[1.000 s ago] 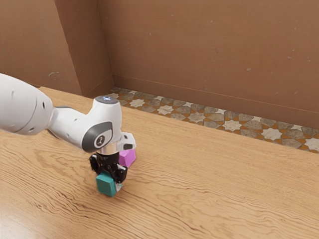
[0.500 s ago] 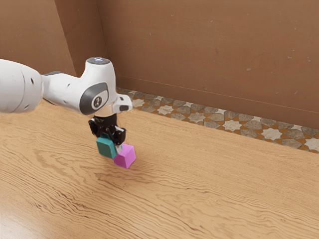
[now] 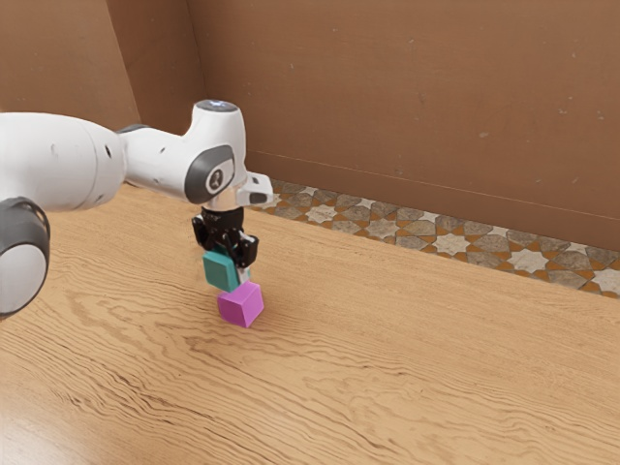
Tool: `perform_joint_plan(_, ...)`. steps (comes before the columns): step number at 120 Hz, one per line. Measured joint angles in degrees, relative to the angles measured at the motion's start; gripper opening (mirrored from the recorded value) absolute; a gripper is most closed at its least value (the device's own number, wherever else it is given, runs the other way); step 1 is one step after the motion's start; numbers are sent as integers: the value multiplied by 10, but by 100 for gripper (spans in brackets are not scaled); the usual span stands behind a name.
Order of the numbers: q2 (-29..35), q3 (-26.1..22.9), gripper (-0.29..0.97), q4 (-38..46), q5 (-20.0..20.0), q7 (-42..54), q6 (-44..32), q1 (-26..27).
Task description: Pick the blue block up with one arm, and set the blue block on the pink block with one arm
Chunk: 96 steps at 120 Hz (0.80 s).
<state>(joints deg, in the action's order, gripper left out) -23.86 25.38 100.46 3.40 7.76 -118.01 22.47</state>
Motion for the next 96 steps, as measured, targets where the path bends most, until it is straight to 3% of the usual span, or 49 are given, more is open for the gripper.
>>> perform_joint_plan(22, -38, -25, 38, -26, 15, 13, 7, -21)
perform_joint_plan(57, -45, -30, 57, -43, 22, 34, 14, -23)
perform_joint_plan(96, 16, 14, 66, -63, 0, 48, 58, 31)
